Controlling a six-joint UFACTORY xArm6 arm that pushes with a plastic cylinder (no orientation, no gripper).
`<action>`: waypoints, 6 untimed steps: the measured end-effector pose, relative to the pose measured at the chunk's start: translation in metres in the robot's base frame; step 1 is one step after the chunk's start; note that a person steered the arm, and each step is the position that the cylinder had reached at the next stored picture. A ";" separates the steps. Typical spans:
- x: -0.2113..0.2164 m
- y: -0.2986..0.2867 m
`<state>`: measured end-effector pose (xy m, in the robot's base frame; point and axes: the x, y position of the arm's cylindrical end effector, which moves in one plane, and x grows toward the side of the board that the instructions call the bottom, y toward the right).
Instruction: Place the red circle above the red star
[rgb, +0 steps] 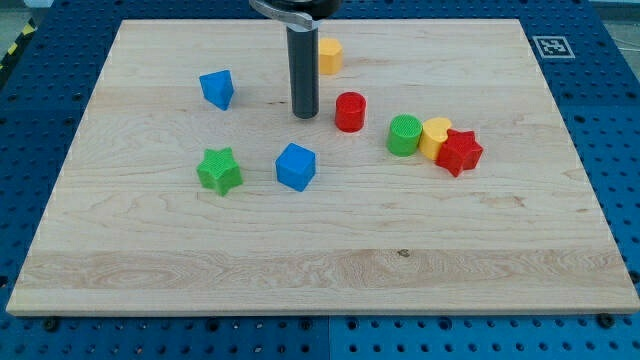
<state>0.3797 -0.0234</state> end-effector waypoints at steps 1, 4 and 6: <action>0.003 0.000; 0.003 0.011; 0.003 0.055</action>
<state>0.3824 0.0318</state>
